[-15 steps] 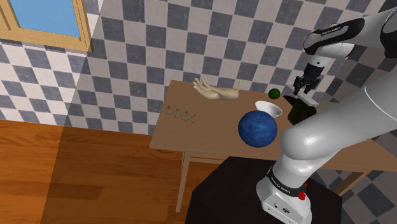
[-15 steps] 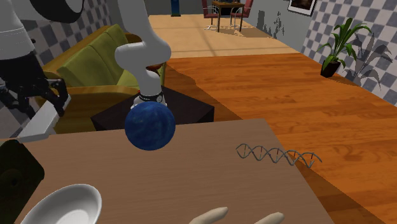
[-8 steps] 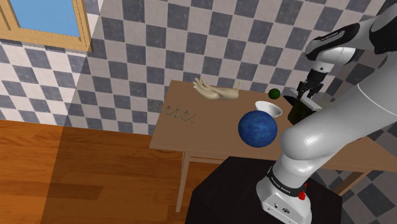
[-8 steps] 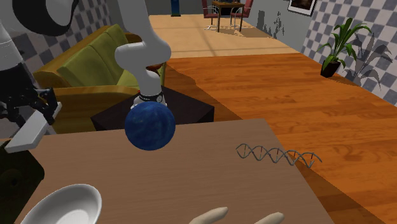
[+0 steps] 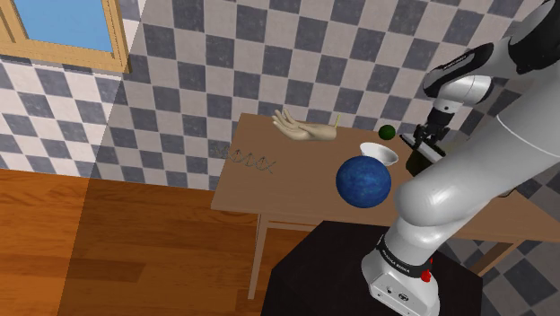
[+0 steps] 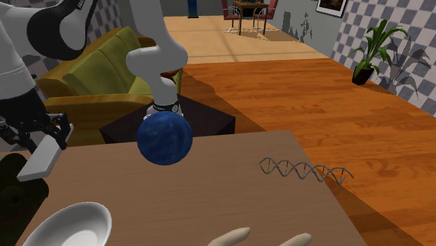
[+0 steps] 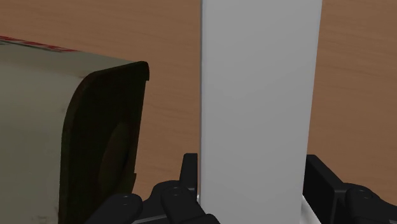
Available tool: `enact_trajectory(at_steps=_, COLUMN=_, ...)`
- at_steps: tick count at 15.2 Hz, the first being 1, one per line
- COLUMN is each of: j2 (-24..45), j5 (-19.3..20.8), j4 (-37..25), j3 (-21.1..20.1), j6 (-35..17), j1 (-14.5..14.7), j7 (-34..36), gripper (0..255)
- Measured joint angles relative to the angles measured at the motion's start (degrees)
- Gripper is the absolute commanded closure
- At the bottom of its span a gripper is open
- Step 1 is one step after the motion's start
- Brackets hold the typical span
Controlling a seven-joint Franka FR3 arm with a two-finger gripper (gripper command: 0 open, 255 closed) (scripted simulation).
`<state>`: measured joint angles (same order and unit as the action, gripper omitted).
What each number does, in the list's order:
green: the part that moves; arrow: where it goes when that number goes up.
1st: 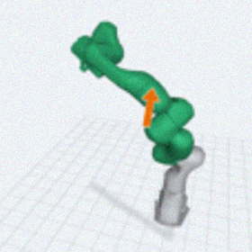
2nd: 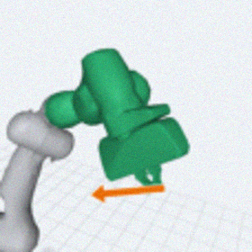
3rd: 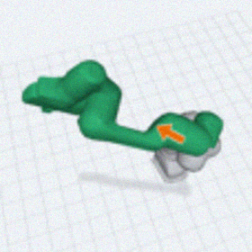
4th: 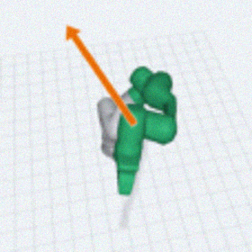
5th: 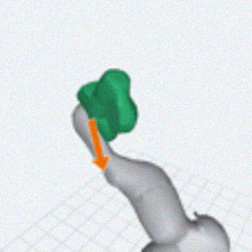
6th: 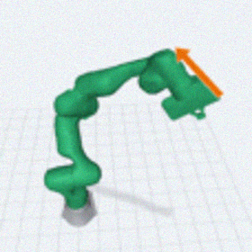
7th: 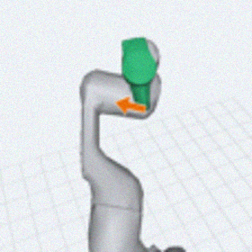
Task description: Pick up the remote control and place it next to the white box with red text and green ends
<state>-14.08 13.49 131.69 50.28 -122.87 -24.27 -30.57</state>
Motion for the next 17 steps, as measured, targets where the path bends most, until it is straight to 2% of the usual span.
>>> enact_trajectory(at_steps=5, j2=2.27, j5=-1.22, j4=2.48, j3=1.57, j6=-4.33, j1=0.44, j7=-1.31, gripper=255)
enact_trajectory(at_steps=12, j2=7.12, j5=-5.12, j4=5.04, j3=3.72, j6=-10.47, j1=1.81, j7=-4.16, gripper=255)
enact_trajectory(at_steps=17, j2=12.05, j5=-10.31, j4=6.34, j3=5.00, j6=-14.98, j1=2.84, j7=-7.93, gripper=255)
